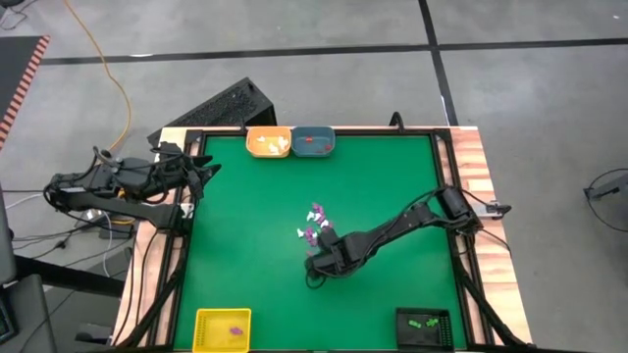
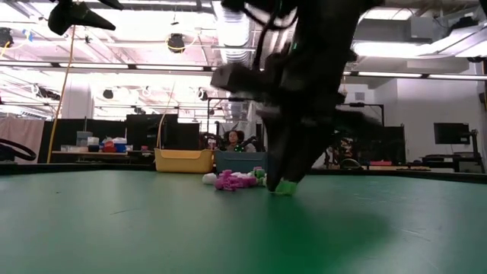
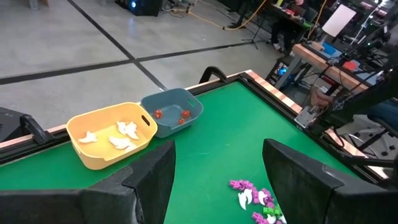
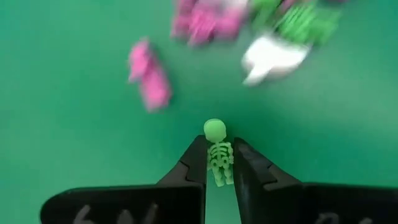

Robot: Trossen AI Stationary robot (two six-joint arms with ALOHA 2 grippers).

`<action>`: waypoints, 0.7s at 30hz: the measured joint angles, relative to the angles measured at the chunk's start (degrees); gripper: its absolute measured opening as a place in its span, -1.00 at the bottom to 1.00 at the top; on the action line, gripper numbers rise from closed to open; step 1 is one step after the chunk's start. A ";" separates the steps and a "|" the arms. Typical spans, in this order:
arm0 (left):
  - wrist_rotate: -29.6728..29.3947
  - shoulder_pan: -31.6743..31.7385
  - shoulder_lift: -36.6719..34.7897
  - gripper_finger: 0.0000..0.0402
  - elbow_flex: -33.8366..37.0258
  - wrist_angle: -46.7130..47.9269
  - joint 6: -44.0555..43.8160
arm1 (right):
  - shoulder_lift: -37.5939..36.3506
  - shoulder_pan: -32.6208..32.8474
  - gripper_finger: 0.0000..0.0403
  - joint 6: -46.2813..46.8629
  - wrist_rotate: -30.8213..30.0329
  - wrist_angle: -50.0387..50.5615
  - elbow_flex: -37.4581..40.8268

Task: Sort Halloween decoration
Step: Put the green skeleton into the black bin

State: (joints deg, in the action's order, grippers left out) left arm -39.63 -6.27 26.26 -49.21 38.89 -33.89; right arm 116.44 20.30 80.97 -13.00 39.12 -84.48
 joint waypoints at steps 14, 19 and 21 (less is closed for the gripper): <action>0.42 -0.01 0.00 0.15 0.00 0.47 0.15 | -1.11 4.04 -0.73 -15.50 17.38 18.95 -16.46; 0.35 0.00 0.00 0.15 0.01 0.80 0.17 | -1.11 10.19 -0.73 -13.29 21.07 26.02 -19.06; 0.17 -0.01 0.00 0.15 0.00 0.79 0.17 | -1.16 13.10 -0.73 -11.09 23.28 28.94 -19.40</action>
State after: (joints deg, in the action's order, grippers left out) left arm -39.46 -6.28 26.26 -49.21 39.69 -33.71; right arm 115.29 33.40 69.88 10.29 68.07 -103.88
